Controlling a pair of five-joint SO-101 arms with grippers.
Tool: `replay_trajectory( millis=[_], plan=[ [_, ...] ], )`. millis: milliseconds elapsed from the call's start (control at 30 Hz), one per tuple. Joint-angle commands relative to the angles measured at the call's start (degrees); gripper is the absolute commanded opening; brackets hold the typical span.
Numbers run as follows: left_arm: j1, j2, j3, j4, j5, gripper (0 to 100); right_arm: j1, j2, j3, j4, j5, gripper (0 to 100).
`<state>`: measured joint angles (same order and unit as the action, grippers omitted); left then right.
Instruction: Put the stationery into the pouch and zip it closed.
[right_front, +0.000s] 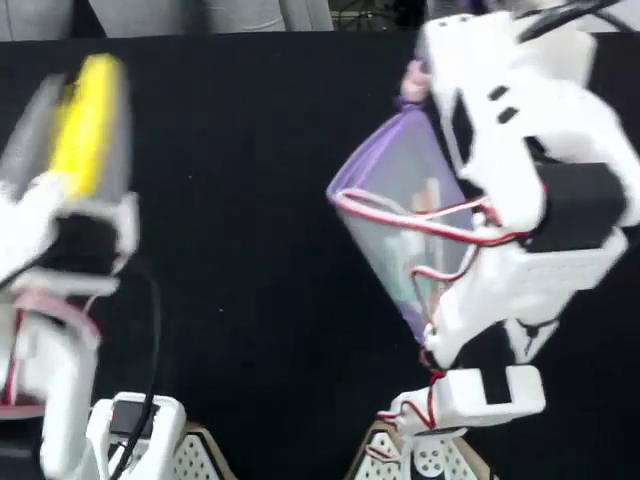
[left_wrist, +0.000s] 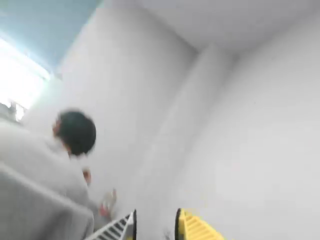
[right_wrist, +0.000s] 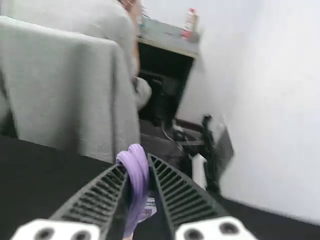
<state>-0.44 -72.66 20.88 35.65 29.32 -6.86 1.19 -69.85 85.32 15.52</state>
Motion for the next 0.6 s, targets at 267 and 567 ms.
replay_trajectory(
  millis=[267, 567],
  plan=[
    [-1.9, -1.3, -0.5, 0.4, 0.4, 15, -12.7, -2.0, -1.9, -12.9, 10.3, 1.1],
    [-1.9, -1.1, -0.4, 0.3, 0.4, 15, -13.1, -2.8, -3.5, -20.5, 11.9, 1.1]
  ],
)
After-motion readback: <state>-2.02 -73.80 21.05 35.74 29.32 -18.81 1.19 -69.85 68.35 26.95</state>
